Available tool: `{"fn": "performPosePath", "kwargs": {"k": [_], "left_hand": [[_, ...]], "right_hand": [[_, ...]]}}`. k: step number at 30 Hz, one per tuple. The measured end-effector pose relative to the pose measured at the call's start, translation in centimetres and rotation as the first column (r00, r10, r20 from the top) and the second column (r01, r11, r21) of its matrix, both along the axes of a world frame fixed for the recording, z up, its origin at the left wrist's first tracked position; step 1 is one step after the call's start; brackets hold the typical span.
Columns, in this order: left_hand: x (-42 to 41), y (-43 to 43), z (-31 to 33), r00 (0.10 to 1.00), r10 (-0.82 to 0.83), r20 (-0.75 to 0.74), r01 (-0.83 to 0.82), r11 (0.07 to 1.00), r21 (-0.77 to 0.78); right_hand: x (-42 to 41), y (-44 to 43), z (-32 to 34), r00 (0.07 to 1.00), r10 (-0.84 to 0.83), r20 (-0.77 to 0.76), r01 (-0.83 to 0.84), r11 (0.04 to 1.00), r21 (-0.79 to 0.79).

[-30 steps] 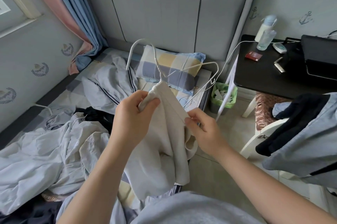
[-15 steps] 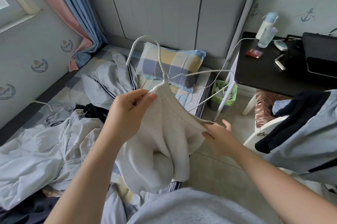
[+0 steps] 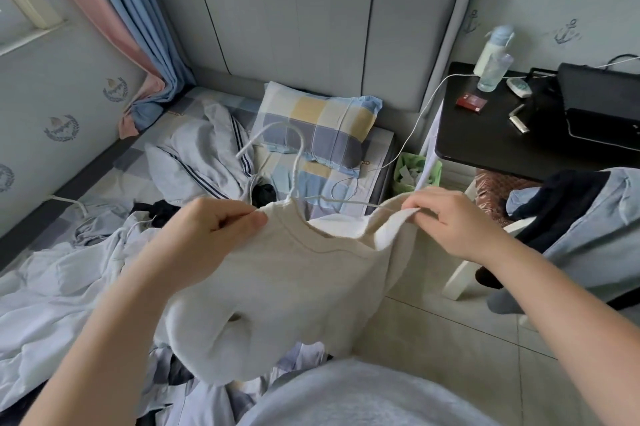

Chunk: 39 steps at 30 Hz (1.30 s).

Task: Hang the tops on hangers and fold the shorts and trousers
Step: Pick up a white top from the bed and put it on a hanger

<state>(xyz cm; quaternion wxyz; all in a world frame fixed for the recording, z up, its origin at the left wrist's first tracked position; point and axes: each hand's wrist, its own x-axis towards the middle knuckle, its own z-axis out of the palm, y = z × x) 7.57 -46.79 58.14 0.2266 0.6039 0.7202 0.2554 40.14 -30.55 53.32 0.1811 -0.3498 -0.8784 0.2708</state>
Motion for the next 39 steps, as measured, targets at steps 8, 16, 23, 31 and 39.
{"fn": "performPosePath", "kwargs": {"k": [8, 16, 23, 31, 39], "left_hand": [[4.8, 2.0, -0.9, 0.992, -0.127, -0.011, 0.128, 0.980, 0.155], [0.7, 1.5, -1.5, 0.971, -0.122, -0.207, 0.179, 0.941, 0.286], [1.2, 2.3, -2.7, 0.942, -0.206, -0.265, 0.275, 0.927, 0.256], [1.0, 2.9, -2.9, 0.962, -0.218, -0.164, 0.258, 0.921, 0.292], [1.2, 2.7, -6.7, 0.995, 0.099, 0.005, -0.096, 0.951, 0.295]], "right_hand": [[-6.1, -4.2, 4.6, 0.972, 0.127, -0.197, -0.158, 0.976, -0.149], [-2.8, -1.8, 6.5, 0.923, -0.027, -0.384, -0.116, 0.932, -0.344], [-2.0, -1.9, 6.6, 0.973, 0.015, -0.228, -0.068, 0.972, -0.226], [-1.6, -1.9, 7.3, 0.959, -0.004, -0.284, -0.068, 0.967, -0.244], [-1.4, -1.9, 7.5, 0.909, -0.025, -0.415, -0.066, 0.977, -0.204]]}}
